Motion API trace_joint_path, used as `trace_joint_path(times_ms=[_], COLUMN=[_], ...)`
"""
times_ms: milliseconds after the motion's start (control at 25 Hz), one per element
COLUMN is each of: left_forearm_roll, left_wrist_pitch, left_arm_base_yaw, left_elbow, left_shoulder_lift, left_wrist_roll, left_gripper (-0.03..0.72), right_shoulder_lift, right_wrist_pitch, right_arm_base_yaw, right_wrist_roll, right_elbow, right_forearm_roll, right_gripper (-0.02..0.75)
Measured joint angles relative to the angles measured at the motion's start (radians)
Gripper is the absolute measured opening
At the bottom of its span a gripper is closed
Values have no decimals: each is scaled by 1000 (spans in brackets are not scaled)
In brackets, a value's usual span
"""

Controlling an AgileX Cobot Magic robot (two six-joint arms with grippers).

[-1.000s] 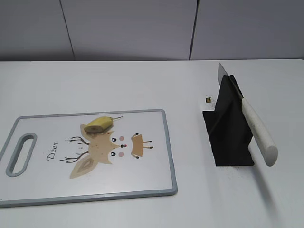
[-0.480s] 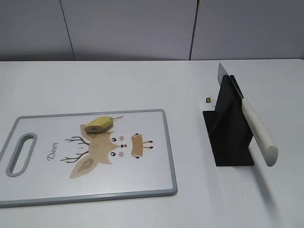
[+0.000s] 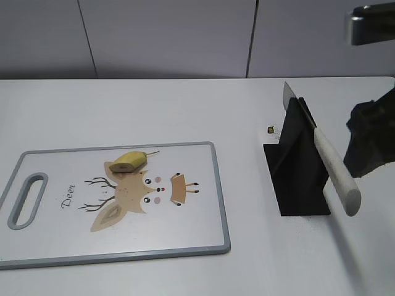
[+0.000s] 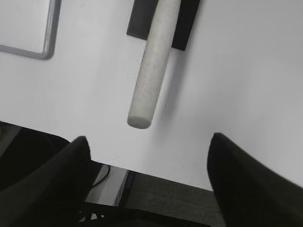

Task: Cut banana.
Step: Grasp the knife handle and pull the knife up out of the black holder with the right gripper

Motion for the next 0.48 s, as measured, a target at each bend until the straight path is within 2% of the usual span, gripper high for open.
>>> trace_joint_path(times_ms=[200,480], left_forearm_roll=[0,0], left_wrist_pitch=[0,0], left_arm_base_yaw=[0,0], left_elbow=[0,0], left_shoulder_lift=[0,0], left_wrist_roll=[0,0], left_gripper=[562,562], right_shoulder_lift=[124,246], right_wrist_pitch=[-17,-87], right_arm_base_yaw=[-8,-81], right_wrist_roll=[0,-32], right_elbow=[-1,-1], right_forearm_roll=[0,20], right_gripper=[577,577])
